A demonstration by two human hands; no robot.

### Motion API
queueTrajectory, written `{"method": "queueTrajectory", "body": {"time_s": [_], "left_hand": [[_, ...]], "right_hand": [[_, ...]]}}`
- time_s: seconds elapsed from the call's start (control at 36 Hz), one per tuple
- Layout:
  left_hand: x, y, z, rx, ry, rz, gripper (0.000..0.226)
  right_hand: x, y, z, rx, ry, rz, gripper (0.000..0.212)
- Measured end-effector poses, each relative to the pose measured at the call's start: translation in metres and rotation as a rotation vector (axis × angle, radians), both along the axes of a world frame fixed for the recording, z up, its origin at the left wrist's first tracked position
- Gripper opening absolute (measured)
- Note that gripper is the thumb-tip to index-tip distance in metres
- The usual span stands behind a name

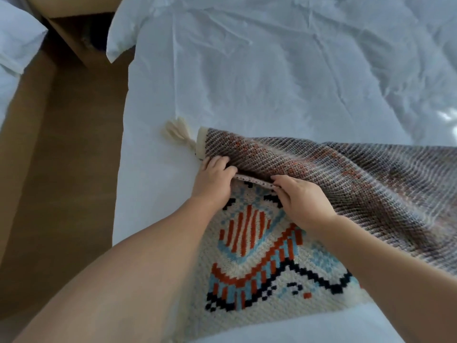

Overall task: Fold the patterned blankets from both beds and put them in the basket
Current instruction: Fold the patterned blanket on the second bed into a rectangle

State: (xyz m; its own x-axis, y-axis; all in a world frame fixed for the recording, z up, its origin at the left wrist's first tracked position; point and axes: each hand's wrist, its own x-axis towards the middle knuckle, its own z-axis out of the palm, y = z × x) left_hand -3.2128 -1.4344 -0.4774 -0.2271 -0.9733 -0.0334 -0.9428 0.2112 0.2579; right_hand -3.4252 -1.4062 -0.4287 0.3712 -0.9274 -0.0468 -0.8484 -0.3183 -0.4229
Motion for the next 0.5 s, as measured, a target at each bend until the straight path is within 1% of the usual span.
{"method": "queueTrajectory", "body": {"time_s": [0.06, 0.08, 0.14, 0.19, 0.25, 0.31, 0.36, 0.44, 0.47, 0.5], "left_hand": [[0.008, 0.003, -0.003, 0.011, -0.033, 0.014, 0.044], [0.012, 0.003, -0.004, 0.010, -0.038, 0.036, 0.043], [0.018, 0.005, -0.002, -0.024, -0.031, 0.066, 0.034], [0.022, 0.010, 0.002, -0.108, -0.011, 0.050, 0.022], [0.026, 0.021, 0.006, -0.171, 0.014, 0.021, 0.025], [0.031, 0.036, 0.012, -0.174, 0.001, -0.020, 0.031], [0.036, 0.052, 0.021, -0.127, -0.018, -0.026, 0.028], [0.044, 0.078, 0.030, -0.042, 0.016, -0.027, 0.009], [0.047, 0.088, 0.032, -0.005, 0.030, -0.035, 0.008], [0.049, 0.098, 0.034, 0.024, 0.032, -0.042, 0.014]], "right_hand": [[-0.001, 0.003, 0.002, -0.010, -0.007, 0.028, 0.028], [-0.003, 0.005, 0.003, -0.005, -0.002, 0.034, 0.028], [-0.005, 0.008, 0.003, 0.009, 0.015, 0.027, 0.029], [-0.010, 0.012, 0.002, 0.001, 0.033, 0.025, 0.026], [-0.014, 0.015, 0.002, -0.002, 0.057, 0.027, 0.024], [-0.018, 0.019, 0.001, 0.011, 0.087, 0.043, 0.022], [-0.020, 0.025, -0.001, 0.036, 0.098, 0.062, 0.020], [-0.021, 0.036, -0.004, 0.023, 0.101, 0.132, 0.027], [-0.021, 0.041, -0.005, 0.017, 0.098, 0.161, 0.028], [-0.022, 0.046, -0.004, 0.010, 0.092, 0.190, 0.027]]}}
